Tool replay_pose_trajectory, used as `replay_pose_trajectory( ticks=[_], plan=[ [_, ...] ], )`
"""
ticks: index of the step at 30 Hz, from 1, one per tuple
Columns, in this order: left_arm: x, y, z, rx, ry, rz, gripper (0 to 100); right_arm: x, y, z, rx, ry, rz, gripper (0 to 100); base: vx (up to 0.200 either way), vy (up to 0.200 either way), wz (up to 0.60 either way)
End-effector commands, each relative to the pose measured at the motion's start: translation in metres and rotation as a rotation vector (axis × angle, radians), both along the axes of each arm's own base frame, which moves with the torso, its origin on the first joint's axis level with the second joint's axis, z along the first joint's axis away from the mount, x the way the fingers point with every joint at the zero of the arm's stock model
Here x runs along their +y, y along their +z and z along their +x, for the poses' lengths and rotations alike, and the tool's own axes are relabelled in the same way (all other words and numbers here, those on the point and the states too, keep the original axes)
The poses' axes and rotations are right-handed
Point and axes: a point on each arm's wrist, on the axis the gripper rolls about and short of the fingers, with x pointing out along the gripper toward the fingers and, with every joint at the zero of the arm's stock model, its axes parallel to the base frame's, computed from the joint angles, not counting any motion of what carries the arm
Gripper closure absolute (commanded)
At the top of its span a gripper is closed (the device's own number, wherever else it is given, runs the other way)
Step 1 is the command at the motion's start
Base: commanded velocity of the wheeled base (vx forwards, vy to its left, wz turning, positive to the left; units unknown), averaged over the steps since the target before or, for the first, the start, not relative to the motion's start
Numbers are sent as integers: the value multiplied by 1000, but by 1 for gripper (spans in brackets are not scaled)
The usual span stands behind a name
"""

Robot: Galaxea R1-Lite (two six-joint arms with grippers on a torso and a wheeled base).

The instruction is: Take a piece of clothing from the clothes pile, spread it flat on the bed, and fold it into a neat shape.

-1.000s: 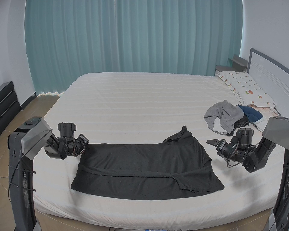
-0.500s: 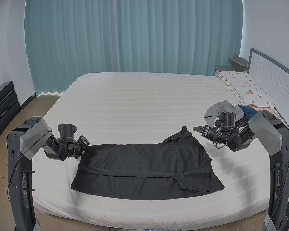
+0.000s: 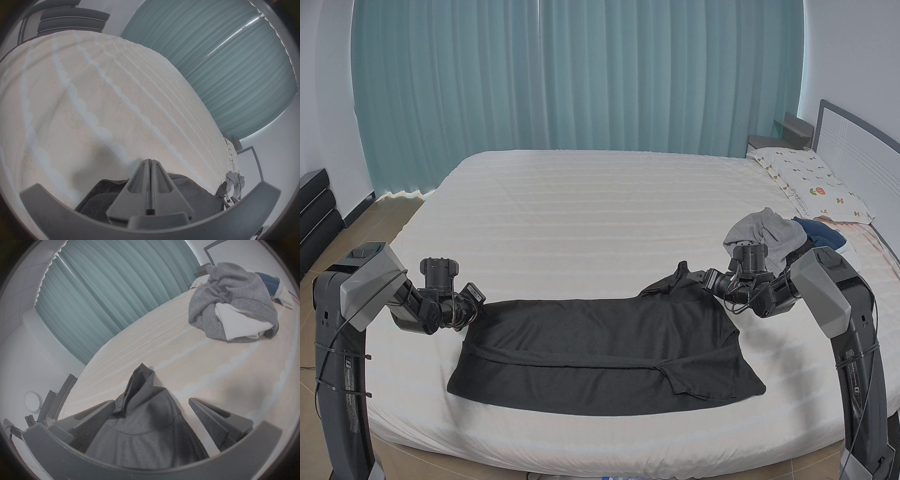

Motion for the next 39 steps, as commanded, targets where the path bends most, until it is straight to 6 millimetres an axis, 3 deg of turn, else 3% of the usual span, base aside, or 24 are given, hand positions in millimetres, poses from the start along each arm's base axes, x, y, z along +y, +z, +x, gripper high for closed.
replay_pose_trajectory(
  ticks=[1,5,6,23,26,29,39],
  plan=[
    [0,1,0,-2,0,-1,100,2,-14,1,20,1,-3,0,0,0,0],
    [0,0,0,-1,0,-1,100,2,-16,3,13,-13,-8,0,0,0,0],
    [0,1,0,-2,0,-1,100,2,-18,4,13,-20,-12,100,0,0,0],
    [1,1,0,-2,2,-1,100,-18,-3,3,7,-92,-2,100,0,0,0],
    [1,3,0,-7,2,-1,100,-26,12,1,-10,-118,23,100,0,0,0],
    [1,11,0,-25,2,0,100,-29,25,-1,-36,-136,59,100,0,0,0],
    [10,35,-4,-71,27,3,100,-35,24,-10,-84,-138,73,100,0,0,0]
  ],
)
